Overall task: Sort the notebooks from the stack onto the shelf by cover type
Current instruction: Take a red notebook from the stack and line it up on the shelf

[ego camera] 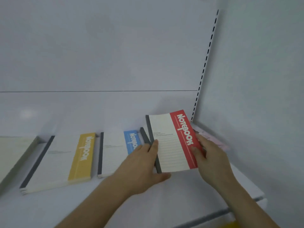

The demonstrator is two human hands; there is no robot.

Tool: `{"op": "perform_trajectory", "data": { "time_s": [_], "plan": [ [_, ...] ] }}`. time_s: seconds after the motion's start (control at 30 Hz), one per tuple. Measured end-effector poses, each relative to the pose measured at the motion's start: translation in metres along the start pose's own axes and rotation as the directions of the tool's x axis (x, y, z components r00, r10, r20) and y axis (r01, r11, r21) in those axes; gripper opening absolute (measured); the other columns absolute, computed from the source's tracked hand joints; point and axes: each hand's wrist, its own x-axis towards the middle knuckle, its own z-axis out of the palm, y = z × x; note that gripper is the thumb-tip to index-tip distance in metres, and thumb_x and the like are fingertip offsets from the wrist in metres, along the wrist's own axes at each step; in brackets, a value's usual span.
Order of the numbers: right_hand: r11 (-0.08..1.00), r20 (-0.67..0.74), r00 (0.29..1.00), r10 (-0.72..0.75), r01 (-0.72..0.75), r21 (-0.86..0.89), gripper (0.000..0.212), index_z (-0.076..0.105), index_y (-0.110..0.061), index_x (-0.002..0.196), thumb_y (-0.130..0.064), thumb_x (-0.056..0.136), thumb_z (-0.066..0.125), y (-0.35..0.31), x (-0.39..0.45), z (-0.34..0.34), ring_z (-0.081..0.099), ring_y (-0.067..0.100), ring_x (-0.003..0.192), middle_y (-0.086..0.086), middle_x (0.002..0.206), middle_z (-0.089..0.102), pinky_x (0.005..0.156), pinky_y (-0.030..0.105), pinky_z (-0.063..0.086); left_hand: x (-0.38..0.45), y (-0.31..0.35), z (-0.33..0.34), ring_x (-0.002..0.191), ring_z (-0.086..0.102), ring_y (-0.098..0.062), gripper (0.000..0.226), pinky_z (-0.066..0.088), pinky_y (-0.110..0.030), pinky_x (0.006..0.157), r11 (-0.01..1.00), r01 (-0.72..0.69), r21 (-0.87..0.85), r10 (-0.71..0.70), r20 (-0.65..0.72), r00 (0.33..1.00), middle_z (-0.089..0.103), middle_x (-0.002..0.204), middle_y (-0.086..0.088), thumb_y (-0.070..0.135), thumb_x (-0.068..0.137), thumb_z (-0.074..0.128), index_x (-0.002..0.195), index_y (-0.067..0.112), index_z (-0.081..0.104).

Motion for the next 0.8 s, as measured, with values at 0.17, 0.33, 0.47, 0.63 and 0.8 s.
{"op": "perform_trajectory", "data": {
  "time_s": [0.17,0.33,0.47,0.63,0.8],
  "plan": [
    [0.982,0.083,0.986,-0.144,0.153,-0.108,0.039,0.045,-0.032,0.14,-0.031,0.101,0.045,0.033,0.038,0.003,0.061,0.014,0.1,-0.007,0.114,0.064,0.086,0.036,0.053,0.025,0.012,0.002,0.115,0.043,-0.013,0.069,0.042,-0.027,0.099,0.988,0.12,0.098,-0.117,-0.036,0.992,0.051,0.123,0.005,0.068,0.087,0.057,0.139,0.024,0.044],
    [0.941,0.161,0.966,-0.203,0.238,-0.242,0.043,0.046,-0.022,0.14,-0.032,0.099,0.042,0.044,0.057,0.012,0.06,0.026,0.099,0.004,0.115,0.065,0.083,0.037,0.05,0.034,0.022,0.013,0.107,0.047,-0.013,0.054,0.045,-0.028,0.091,0.965,0.239,0.109,-0.238,-0.022,0.971,0.056,0.114,0.004,0.065,0.087,0.059,0.122,0.023,0.057],
    [0.91,0.206,0.951,-0.231,0.286,-0.299,0.033,0.054,-0.016,0.129,-0.028,0.099,0.043,0.048,0.06,0.021,0.061,0.027,0.097,0.005,0.118,0.064,0.076,0.034,0.047,0.037,0.022,0.018,0.108,0.046,-0.014,0.047,0.045,-0.029,0.091,0.939,0.283,0.195,-0.279,-0.045,0.959,0.055,0.112,0.004,0.064,0.09,0.056,0.113,0.023,0.058],
    [0.888,0.283,0.941,-0.185,0.283,-0.362,0.031,0.059,-0.018,0.114,-0.033,0.103,0.034,0.05,0.065,0.028,0.06,0.024,0.093,0.004,0.109,0.065,0.074,0.034,0.047,0.042,0.021,0.022,0.111,0.048,-0.018,0.054,0.043,-0.032,0.095,0.908,0.302,0.29,-0.297,-0.061,0.953,0.06,0.116,0.003,0.066,0.092,0.049,0.126,0.025,0.056],
    [0.872,0.348,0.912,-0.218,0.342,-0.35,0.037,0.06,-0.021,0.105,-0.044,0.102,0.032,0.052,0.074,0.026,0.061,0.021,0.087,0.001,0.101,0.068,0.07,0.032,0.046,0.045,0.018,0.019,0.102,0.051,-0.02,0.048,0.034,-0.033,0.079,0.902,0.316,0.295,-0.319,-0.037,0.947,0.065,0.103,0.004,0.067,0.092,0.048,0.116,0.025,0.054]
  ]
}}
